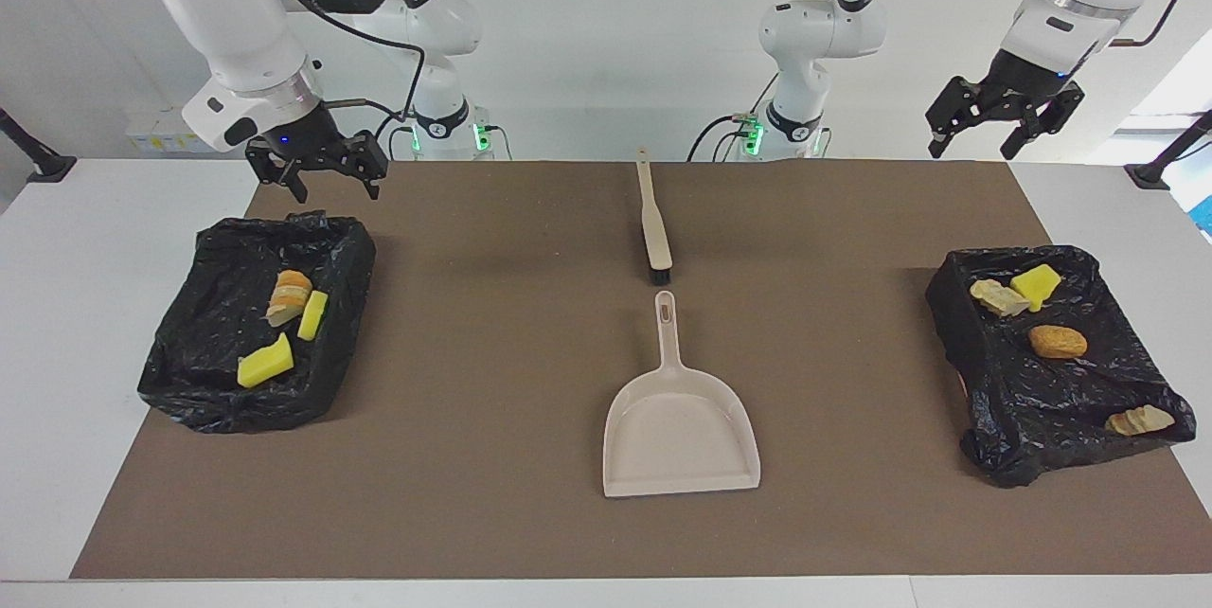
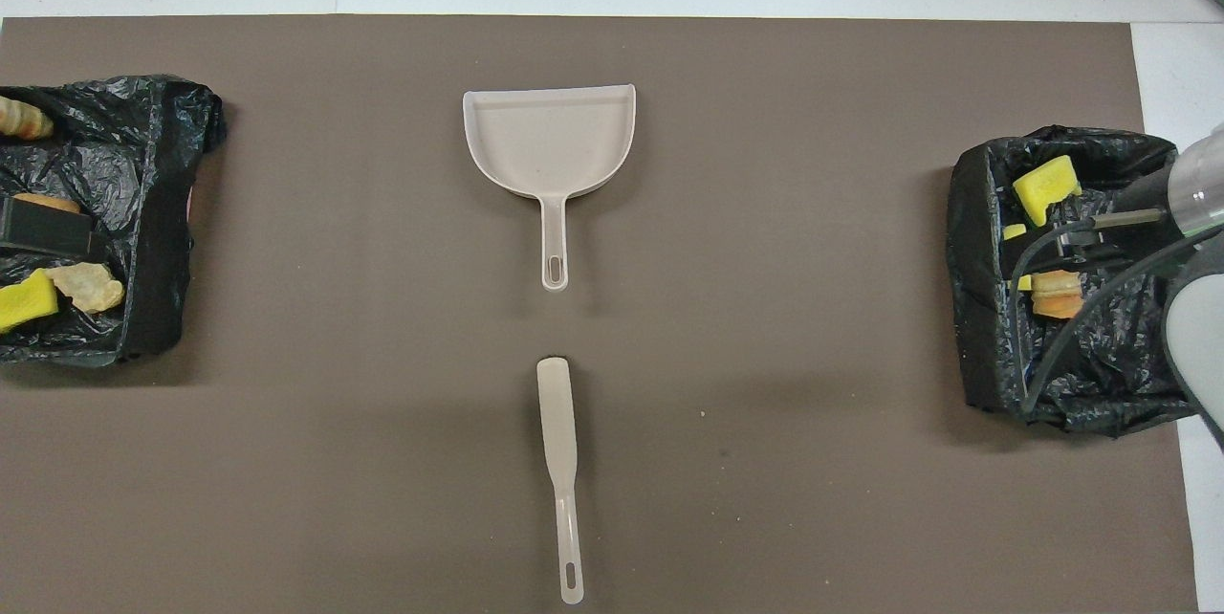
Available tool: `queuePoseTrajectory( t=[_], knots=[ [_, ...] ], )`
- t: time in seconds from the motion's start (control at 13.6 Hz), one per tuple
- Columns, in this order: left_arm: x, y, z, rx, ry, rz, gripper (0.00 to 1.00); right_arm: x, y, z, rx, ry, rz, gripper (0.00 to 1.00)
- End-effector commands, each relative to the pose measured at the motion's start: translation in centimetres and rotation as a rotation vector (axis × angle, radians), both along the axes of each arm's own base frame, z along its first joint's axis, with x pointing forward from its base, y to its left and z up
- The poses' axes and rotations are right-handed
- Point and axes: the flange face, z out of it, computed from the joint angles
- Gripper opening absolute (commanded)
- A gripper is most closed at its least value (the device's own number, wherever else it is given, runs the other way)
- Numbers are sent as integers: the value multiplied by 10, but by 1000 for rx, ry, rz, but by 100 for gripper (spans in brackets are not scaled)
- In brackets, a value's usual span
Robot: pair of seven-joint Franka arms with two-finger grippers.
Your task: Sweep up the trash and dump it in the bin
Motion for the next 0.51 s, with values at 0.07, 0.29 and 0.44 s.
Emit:
queuePoseTrajectory(
  t=[0.07,0.29,0.44],
  knots=[
    [5,3,8,-13,-3,-40,100,-7,0,1,14,-4,-16,100],
    [2,3,10,-14,-16,-101,100,-7,0,1,14,-4,-16,100],
    [2,3,9,-14,-13,-100,100,-7,0,1,14,-4,-16,100]
  ],
)
